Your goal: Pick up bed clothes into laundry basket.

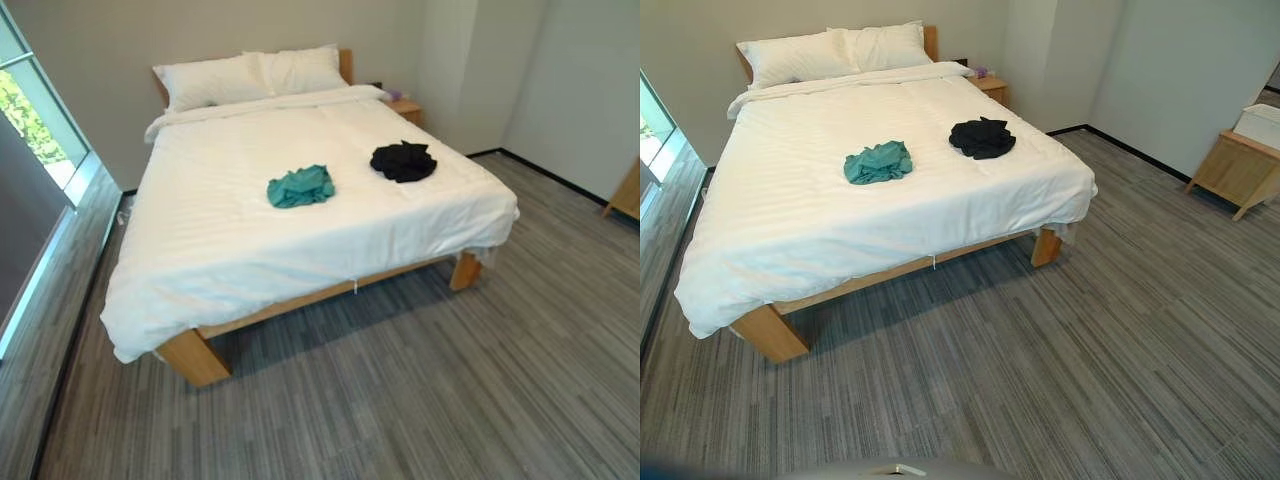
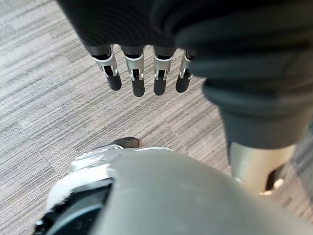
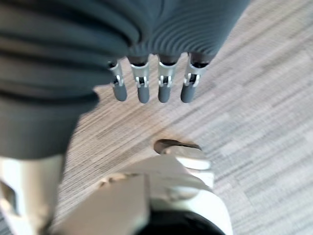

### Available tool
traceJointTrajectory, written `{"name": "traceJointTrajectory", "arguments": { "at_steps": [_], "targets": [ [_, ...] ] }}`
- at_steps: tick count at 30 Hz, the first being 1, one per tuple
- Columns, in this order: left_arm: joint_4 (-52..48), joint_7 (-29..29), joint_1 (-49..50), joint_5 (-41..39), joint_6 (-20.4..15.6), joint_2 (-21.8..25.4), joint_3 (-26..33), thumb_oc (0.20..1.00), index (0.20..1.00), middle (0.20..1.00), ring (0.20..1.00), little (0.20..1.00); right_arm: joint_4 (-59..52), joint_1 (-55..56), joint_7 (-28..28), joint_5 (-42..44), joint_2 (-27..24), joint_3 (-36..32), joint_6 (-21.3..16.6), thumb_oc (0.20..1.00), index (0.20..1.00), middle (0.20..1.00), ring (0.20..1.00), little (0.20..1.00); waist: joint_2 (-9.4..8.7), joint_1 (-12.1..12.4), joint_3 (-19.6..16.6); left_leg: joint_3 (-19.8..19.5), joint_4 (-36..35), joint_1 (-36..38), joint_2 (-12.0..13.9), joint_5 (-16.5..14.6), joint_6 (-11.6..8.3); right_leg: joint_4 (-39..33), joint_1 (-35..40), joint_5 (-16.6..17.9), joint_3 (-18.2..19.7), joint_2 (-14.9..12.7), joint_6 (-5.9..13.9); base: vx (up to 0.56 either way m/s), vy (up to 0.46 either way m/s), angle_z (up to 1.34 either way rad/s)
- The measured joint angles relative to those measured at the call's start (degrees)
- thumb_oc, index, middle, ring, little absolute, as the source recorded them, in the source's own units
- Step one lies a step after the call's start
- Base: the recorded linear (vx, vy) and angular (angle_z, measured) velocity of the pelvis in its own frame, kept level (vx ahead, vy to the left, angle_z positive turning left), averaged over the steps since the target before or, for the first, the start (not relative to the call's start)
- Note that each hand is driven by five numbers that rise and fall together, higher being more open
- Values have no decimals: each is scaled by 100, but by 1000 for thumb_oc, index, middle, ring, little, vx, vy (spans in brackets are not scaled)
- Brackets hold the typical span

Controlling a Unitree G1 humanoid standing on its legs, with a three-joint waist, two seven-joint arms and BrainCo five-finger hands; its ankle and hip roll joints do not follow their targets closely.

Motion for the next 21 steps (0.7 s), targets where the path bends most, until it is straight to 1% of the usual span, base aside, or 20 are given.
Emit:
{"name": "traceJointTrajectory", "arguments": {
  "at_steps": [7,10,11,12,13,14,15,16,17,18,19,21],
  "targets": [
    [-28,-5,-53,16,1,-33,-117,1000,1000,1000,1000,1000,-3,-66,2,-9,-29,-5,1,1000,1000,1000,1000,1000,87,-3,62,-4,-100,112,2,-4,-6,-130,128,-3,-1,18,4,0,0,0],
    [-146,7,-193,63,20,-7,-351,1000,1000,1000,1000,1000,-137,-188,-10,116,-145,-214,17,1000,1000,1000,1000,1000,126,-23,108,24,-105,116,-2,-14,-21,-124,102,-11,32,17,16,-3,4,-6],
    [-660,29,-366,73,25,139,-520,1000,1000,1000,1000,1000,-666,-270,-23,312,-330,-238,-13,1000,1000,1000,1000,1000,154,-35,202,59,-96,117,1,-13,-20,-118,85,-4,73,22,34,-16,7,-15],
    [-918,68,-418,92,7,230,-652,1000,1000,1000,1000,1000,-939,-263,-34,336,-402,-233,-20,1000,1000,1000,1000,1000,145,-30,240,73,-95,114,6,-13,-19,-118,82,0,85,26,40,-17,5,-11],
    [-918,68,-418,92,7,230,-652,1000,1000,1000,1000,1000,-939,-263,-34,336,-402,-233,-20,1000,1000,1000,1000,1000,145,-30,240,73,-95,114,6,-13,-19,-118,82,0,85,26,40,-19,1,-7],
    [-1136,142,-549,149,-115,312,-776,1000,1000,1000,1000,1000,-1164,-306,-46,440,-452,-262,-170,1000,1000,1000,1000,1000,146,-23,260,101,-96,130,12,-12,-19,-120,89,2,102,28,42,-19,2,-12],
    [-2185,148,-543,245,-15,574,-821,1000,1000,1000,1000,1000,-2334,-170,-89,497,-613,-353,-75,1000,1000,1000,1000,1000,188,-56,271,146,-107,133,11,-15,-22,-107,65,10,149,39,36,-16,3,-13],
    [-2624,154,-525,231,-19,697,-750,1000,1000,1000,1000,1000,-2944,-80,-133,498,-715,-379,-78,1000,1000,1000,1000,1000,180,-67,333,148,-120,134,12,-10,-19,-119,71,30,150,44,28,-10,1,-10],
    [-2988,168,-500,121,-24,759,-528,1000,1000,1000,1000,1000,-3527,8,-176,499,-790,-471,-103,1000,1000,1000,1000,1000,191,-80,370,156,-148,155,16,8,-25,-140,92,58,151,49,11,1,-2,-3],
    [-3151,199,-530,-48,-84,766,-275,1000,1000,1000,1000,1000,-3808,4,-209,509,-824,-568,-195,1000,1000,1000,1000,1000,188,-101,374,166,-181,199,22,23,-30,-171,102,84,152,57,9,0,0,0],
    [-3796,271,-389,-496,11,787,90,1000,1000,1000,1000,1000,-4384,30,-262,639,-885,-708,-157,1000,1000,1000,1000,1000,171,-156,375,163,-197,262,24,21,-31,-220,198,86,150,73,10,0,0,0],
    [-5157,299,44,-884,9,899,243,1000,1000,1000,1000,1000,-5322,305,-265,732,-913,-975,-192,1000,1000,1000,1000,1000,158,-155,392,158,-277,315,29,22,-31,-302,250,89,150,91,10,0,0,0]
  ]
}}
